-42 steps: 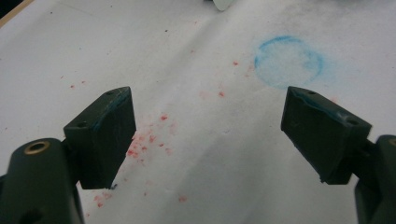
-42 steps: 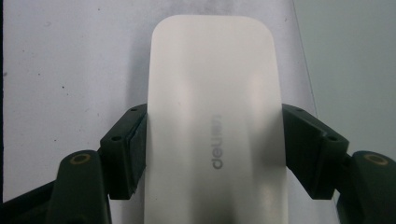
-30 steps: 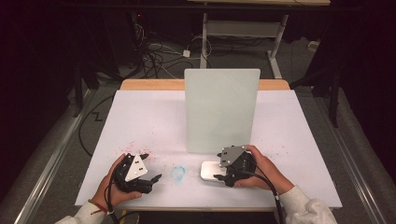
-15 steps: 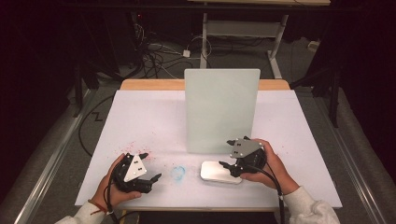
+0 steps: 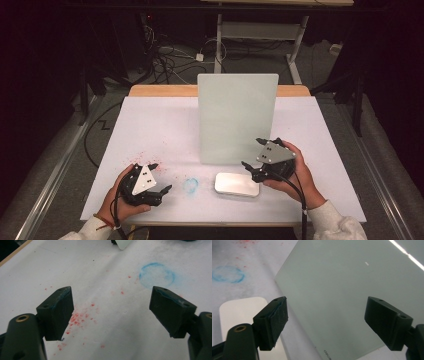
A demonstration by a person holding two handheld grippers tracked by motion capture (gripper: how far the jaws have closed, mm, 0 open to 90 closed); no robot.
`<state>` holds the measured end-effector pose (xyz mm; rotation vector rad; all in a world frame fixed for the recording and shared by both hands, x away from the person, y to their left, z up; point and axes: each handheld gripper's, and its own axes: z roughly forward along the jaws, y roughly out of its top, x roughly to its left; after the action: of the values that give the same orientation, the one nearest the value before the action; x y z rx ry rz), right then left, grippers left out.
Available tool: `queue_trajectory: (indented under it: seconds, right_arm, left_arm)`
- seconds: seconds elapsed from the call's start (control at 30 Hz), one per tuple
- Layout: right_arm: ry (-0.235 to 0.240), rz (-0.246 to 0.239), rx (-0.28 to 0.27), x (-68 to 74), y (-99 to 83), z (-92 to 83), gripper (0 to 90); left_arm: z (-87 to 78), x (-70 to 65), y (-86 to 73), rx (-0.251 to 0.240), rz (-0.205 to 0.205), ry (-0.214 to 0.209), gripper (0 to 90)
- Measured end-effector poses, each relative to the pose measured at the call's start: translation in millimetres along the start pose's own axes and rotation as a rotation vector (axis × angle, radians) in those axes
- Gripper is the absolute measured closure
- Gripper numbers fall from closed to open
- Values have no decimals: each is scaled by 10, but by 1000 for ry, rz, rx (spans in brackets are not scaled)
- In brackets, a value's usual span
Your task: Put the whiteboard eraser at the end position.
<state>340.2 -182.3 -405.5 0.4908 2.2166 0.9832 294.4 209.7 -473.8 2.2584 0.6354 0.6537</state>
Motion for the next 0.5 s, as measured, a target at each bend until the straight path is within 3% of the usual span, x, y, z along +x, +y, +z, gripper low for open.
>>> queue_trajectory:
  seconds: [0.2,0.5]
  right_arm:
    - [-51,33,-35,-67,-48,-84,189]
    - [-114,43,-32,-154,-144,-194,181]
  left_arm:
    - [4,3,-4,-4,-8,-1,190]
    - [18,-11,-3,-4,-12,-5,194]
